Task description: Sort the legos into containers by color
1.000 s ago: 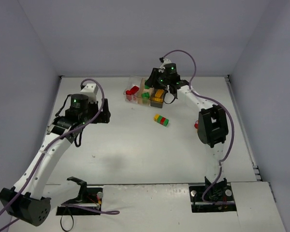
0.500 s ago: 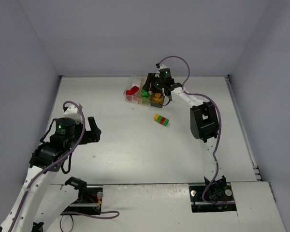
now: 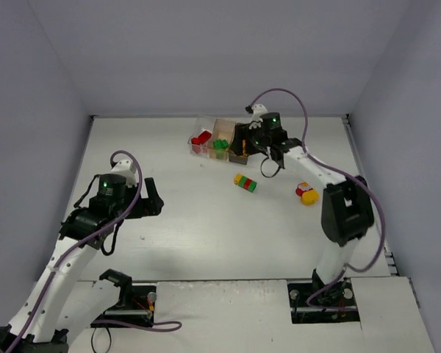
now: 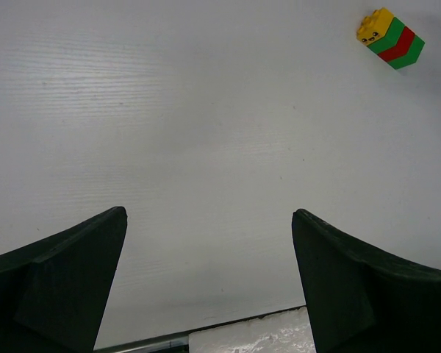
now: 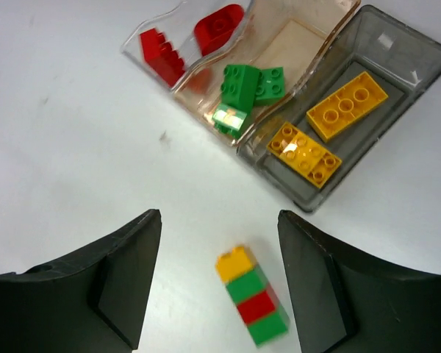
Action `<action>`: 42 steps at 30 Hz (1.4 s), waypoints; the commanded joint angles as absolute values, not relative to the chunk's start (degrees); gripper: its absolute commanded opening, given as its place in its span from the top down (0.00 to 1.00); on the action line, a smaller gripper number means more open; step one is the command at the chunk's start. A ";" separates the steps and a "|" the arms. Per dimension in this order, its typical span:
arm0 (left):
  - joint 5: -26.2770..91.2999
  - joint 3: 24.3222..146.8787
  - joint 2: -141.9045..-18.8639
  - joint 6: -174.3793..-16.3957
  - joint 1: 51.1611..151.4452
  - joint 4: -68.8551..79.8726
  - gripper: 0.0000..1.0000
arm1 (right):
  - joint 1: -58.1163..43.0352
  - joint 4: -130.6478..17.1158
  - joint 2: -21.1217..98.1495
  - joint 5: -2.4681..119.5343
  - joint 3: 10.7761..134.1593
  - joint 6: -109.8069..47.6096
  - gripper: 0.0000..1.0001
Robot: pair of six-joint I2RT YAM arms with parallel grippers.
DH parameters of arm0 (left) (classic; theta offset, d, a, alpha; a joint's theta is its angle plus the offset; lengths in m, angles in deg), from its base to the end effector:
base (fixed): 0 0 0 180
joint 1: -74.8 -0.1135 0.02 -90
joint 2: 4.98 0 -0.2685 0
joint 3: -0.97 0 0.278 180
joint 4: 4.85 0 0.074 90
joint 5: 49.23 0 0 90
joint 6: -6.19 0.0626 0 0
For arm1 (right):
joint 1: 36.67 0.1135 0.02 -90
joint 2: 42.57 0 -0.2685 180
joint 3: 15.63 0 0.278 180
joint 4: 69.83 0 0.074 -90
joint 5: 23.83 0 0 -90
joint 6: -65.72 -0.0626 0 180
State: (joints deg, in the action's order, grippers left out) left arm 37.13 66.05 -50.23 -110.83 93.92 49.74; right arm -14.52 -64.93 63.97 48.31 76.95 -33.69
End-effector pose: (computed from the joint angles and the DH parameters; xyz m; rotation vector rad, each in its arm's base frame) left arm 0.1920 -0.0708 0.3207 -0.1163 2.2218 -0.5211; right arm 0.4490 0.2035 0.2606 -0.4291 1.8917 0.6664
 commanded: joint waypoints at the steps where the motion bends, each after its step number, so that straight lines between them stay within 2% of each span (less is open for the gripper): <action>1: 35.59 67.22 -50.68 -109.56 94.14 44.62 0.13 | -17.93 -65.02 51.86 43.25 72.08 -25.26 0.39; 7: 32.69 66.08 -51.82 -108.95 94.14 41.55 0.13 | -21.20 -56.32 45.85 41.04 65.48 -16.84 0.40; 12: 30.84 62.31 -51.12 -107.72 94.14 36.89 0.13 | -21.11 -50.52 50.05 38.76 65.65 -11.28 0.41; 18: 30.40 56.59 -50.33 -106.05 94.14 31.35 0.13 | -19.45 -50.33 55.33 37.17 65.91 -7.59 0.42; 32: 32.69 56.50 -52.35 -104.02 94.14 31.17 0.13 | -14.96 -50.50 65.53 41.21 69.95 -5.30 0.40; 40: 31.90 56.41 -52.61 -104.20 94.05 31.17 0.13 | -14.87 -51.12 67.64 44.99 71.72 -4.77 0.42; 42: 31.90 56.50 -52.70 -104.20 94.14 31.17 0.13 | -14.87 -51.12 68.00 44.91 71.72 -4.77 0.46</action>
